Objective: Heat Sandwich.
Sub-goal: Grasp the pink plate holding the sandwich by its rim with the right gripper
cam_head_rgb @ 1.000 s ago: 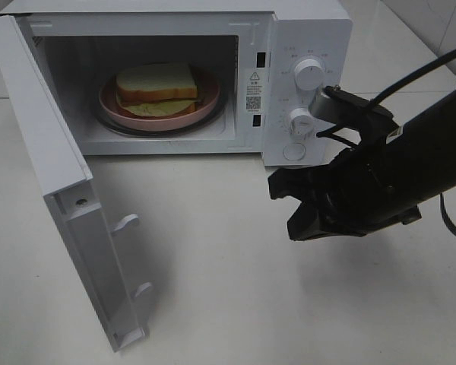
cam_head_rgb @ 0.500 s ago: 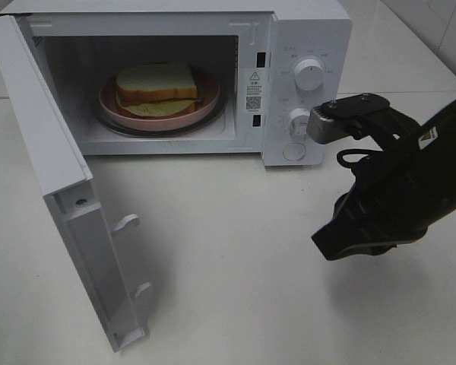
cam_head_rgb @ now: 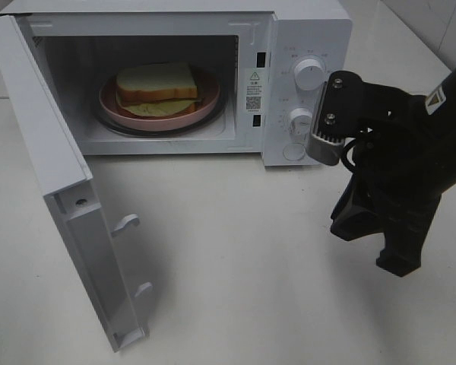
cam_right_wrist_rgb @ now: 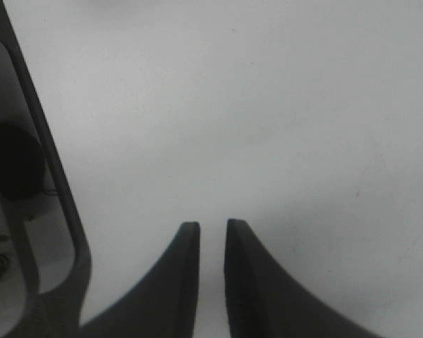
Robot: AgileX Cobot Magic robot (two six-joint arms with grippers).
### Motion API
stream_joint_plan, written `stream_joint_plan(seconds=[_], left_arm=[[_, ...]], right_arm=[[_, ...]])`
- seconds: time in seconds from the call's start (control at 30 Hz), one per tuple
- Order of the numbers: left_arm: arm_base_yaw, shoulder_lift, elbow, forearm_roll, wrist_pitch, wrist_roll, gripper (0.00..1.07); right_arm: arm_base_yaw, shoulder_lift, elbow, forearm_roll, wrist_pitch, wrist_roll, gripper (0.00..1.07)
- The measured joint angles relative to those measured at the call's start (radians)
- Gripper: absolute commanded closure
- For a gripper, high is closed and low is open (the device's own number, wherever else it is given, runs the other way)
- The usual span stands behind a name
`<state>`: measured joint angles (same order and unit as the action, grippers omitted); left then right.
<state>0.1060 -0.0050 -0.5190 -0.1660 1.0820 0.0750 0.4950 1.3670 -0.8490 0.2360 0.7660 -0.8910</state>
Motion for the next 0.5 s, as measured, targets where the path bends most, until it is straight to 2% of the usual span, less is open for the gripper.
stream_joint_plan(seconds=[0.13, 0.27, 0.3, 0.33, 0.4, 0.43, 0.47, 0.5], left_arm=[[0.0, 0.0, 0.0, 0.0, 0.0, 0.0, 0.09], [0.0, 0.0, 0.0, 0.0, 0.0, 0.0, 0.09], [0.0, 0.0, 0.0, 0.0, 0.0, 0.0, 0.09], [0.0, 0.0, 0.0, 0.0, 0.0, 0.0, 0.09], [0.0, 0.0, 0.0, 0.0, 0.0, 0.0, 0.09], [0.0, 0.0, 0.0, 0.0, 0.0, 0.0, 0.09], [0.0, 0.0, 0.0, 0.0, 0.0, 0.0, 0.09], [0.0, 0.0, 0.0, 0.0, 0.0, 0.0, 0.09]], right_arm=[[0.0, 0.0, -0.009, -0.004, 0.004, -0.146, 0.84], [0.0, 0.0, -0.009, -0.014, 0.006, -0.309, 0.67], [0.0, 0.0, -0.009, -0.014, 0.006, -0.309, 0.67], [0.0, 0.0, -0.009, -0.02, 0.006, -0.315, 0.56], [0.0, 0.0, -0.009, -0.032, 0.004, -0.314, 0.44], [0.0, 0.0, -0.009, -0.032, 0.004, -0.314, 0.44], [0.0, 0.0, -0.009, -0.037, -0.004, -0.305, 0.34], [0.0, 0.0, -0.009, -0.038, -0.008, -0.297, 0.29]])
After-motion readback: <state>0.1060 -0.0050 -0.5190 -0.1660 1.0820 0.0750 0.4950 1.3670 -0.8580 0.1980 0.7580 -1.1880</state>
